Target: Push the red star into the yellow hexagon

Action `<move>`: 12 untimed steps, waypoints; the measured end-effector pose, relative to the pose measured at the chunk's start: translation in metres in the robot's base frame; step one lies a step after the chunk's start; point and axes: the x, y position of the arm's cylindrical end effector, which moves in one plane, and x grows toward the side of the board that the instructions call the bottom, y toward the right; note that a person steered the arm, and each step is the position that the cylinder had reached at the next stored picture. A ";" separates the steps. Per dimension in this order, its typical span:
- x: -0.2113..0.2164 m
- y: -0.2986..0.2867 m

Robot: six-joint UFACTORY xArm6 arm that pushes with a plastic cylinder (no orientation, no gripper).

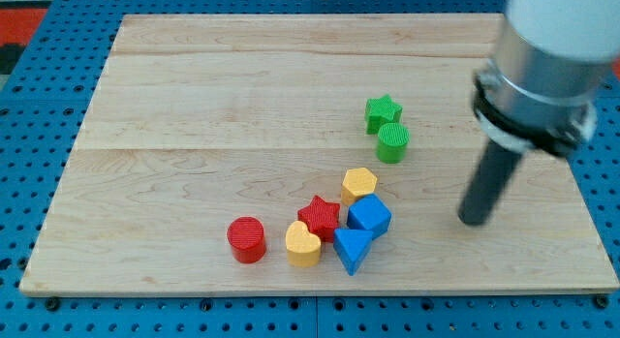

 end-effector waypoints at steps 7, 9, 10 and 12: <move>0.002 -0.191; -0.034 -0.196; -0.026 -0.192; -0.030 -0.151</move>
